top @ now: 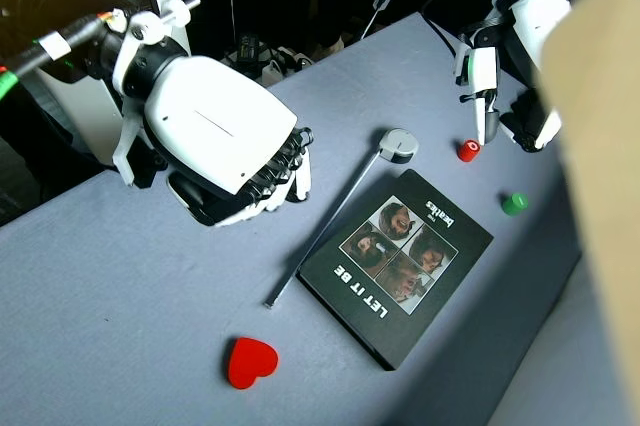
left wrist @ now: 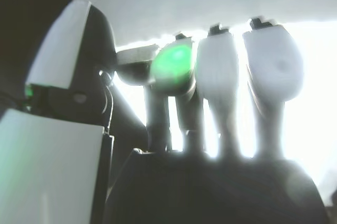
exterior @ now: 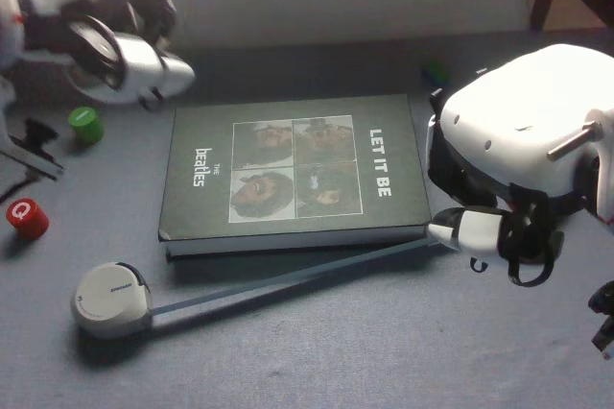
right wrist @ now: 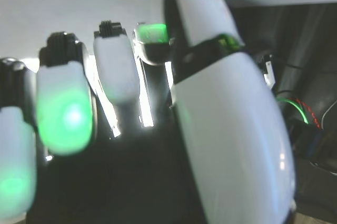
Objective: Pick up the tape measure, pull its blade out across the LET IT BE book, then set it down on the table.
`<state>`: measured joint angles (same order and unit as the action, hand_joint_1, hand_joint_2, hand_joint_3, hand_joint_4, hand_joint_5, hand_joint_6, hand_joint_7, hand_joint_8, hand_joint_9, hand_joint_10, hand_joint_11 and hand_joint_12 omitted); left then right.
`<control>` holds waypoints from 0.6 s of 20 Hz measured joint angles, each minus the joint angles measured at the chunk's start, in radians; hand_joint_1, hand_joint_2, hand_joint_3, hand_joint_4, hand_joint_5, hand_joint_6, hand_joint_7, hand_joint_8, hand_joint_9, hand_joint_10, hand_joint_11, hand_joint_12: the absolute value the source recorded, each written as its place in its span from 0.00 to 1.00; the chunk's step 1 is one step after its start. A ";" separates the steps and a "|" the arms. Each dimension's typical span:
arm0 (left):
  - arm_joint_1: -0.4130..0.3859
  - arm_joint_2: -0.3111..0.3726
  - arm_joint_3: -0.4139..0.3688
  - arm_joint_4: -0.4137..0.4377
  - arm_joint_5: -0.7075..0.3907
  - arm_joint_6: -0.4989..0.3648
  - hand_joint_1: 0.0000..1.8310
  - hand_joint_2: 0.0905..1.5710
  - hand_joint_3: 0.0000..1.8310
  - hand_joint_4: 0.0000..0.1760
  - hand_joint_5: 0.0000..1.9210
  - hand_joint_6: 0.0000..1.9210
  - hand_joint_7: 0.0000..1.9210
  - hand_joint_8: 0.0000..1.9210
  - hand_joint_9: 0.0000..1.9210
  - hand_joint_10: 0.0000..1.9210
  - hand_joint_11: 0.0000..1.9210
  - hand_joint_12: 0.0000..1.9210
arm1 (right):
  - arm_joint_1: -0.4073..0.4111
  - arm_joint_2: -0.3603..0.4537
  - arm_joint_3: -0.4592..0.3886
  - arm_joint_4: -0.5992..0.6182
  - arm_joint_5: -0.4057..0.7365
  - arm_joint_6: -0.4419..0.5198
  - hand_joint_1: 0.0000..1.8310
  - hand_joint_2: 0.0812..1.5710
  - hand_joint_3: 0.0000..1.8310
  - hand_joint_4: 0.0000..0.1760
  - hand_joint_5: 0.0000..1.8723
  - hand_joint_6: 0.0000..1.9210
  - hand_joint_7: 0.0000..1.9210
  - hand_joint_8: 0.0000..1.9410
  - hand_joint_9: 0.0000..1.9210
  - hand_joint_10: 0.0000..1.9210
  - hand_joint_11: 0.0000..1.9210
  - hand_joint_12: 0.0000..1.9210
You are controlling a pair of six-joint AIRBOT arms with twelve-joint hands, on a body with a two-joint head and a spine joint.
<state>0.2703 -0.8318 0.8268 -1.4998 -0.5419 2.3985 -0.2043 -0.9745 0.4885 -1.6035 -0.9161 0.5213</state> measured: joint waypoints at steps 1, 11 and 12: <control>-0.016 -0.008 -0.031 -0.053 -0.037 0.079 0.46 0.81 0.00 1.00 0.67 1.00 0.74 1.00 0.83 1.00 0.88 1.00 | 0.000 0.000 0.000 0.000 -0.001 0.000 0.51 0.85 0.00 1.00 0.68 1.00 0.78 1.00 0.88 1.00 0.99 1.00; -0.002 -0.122 -0.279 -0.237 -0.477 0.048 0.54 0.74 0.00 1.00 0.67 1.00 0.72 1.00 0.83 1.00 0.88 1.00 | 0.000 0.000 0.000 -0.035 0.000 0.019 0.52 0.86 0.00 1.00 0.70 1.00 0.82 1.00 0.96 1.00 1.00 1.00; 0.008 -0.152 -0.289 -0.248 -0.519 0.038 0.55 0.74 0.00 1.00 0.68 1.00 0.72 1.00 0.83 1.00 0.89 1.00 | 0.000 0.000 0.000 -0.034 -0.003 0.018 0.53 0.85 0.00 1.00 0.70 1.00 0.83 1.00 0.97 1.00 1.00 1.00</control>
<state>0.2779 -0.9840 0.5381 -1.7481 -1.0607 2.4367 -0.2047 -0.9741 0.4885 -1.6379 -0.9192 0.5396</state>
